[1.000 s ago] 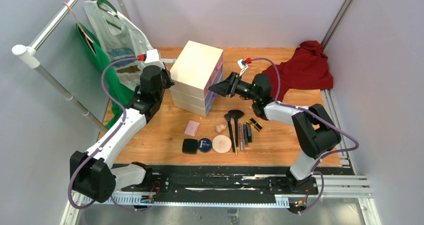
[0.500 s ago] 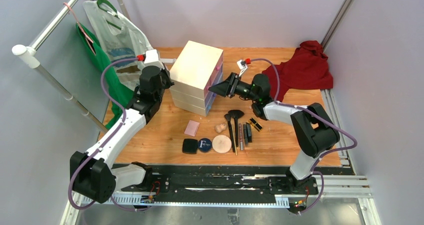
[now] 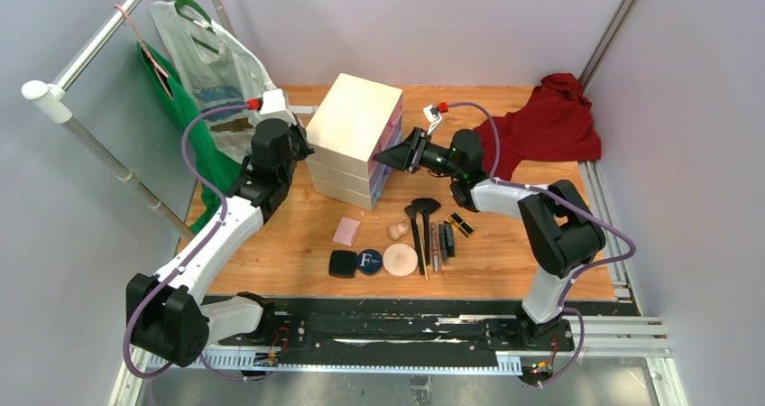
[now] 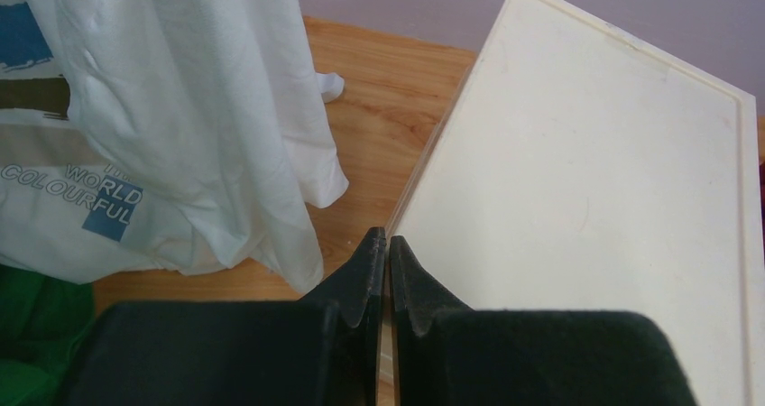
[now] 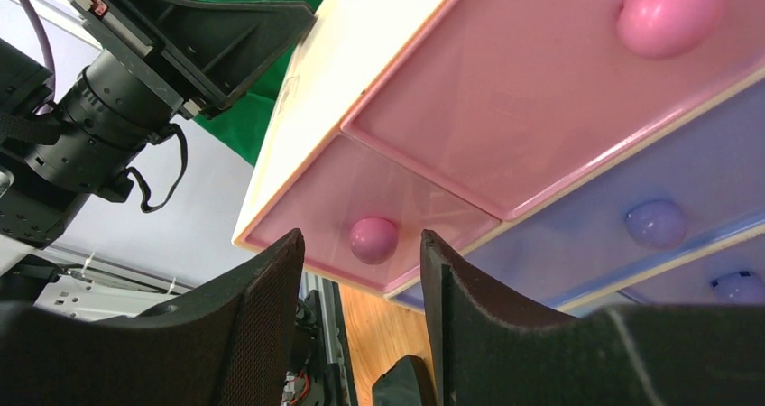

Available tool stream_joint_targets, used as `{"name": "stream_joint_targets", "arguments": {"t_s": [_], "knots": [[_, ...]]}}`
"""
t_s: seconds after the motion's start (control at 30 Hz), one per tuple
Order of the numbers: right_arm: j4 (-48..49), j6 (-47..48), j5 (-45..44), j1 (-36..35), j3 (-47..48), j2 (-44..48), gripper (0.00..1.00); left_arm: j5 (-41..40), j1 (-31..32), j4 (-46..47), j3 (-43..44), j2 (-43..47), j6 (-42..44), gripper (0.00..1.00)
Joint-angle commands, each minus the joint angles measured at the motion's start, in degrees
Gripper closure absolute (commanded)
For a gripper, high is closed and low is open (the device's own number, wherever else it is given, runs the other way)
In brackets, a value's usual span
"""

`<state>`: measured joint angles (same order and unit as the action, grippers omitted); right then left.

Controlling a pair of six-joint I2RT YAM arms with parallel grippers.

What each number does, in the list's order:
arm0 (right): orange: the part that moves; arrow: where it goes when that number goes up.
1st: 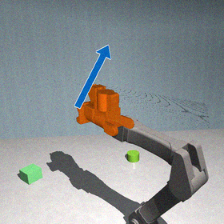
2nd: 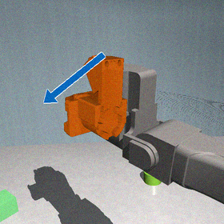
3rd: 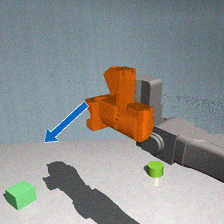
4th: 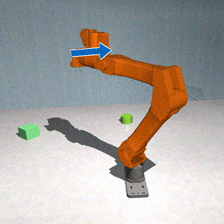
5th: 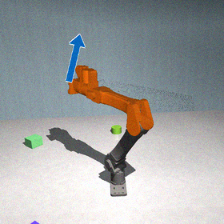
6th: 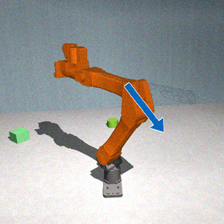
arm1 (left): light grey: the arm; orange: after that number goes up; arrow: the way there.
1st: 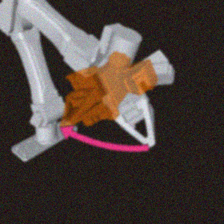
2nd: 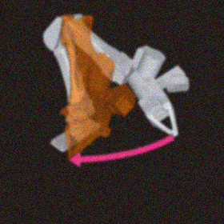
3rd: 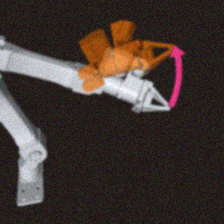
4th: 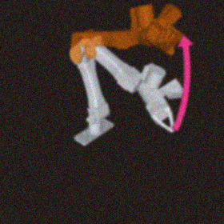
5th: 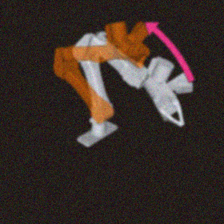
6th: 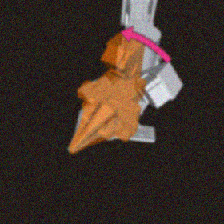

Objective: Organize the makeup
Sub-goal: Open the drawer in the storage box.

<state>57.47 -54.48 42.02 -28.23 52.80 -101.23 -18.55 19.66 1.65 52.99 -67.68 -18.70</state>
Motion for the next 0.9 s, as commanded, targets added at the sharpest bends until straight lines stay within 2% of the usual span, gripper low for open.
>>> {"name": "stream_joint_targets", "arguments": {"t_s": [0.0, 0.47, 0.67, 0.87], "knots": [[1.3, -0.1, 1.1, 0.2, 2.6, -0.8, 0.51, 2.3, -0.2, -7.3, -2.3, -1.2, -0.2, 0.93], [1.5, -0.5, 1.2, -0.8, 3.4, -2.0, 0.56, 2.7, -0.2, -7.0, -2.2, -1.8, -0.3, 0.93], [1.8, -0.9, 1.4, -0.9, 3.6, -2.4, 0.69, 2.7, -0.2, -7.1, -2.2, -1.8, -0.3, 0.93], [3.1, -1.9, 1.6, -1.1, 3.1, -2.6, 0.73, 2.8, -0.2, -7.0, -2.1, -1.8, -0.3, 0.93]]}}
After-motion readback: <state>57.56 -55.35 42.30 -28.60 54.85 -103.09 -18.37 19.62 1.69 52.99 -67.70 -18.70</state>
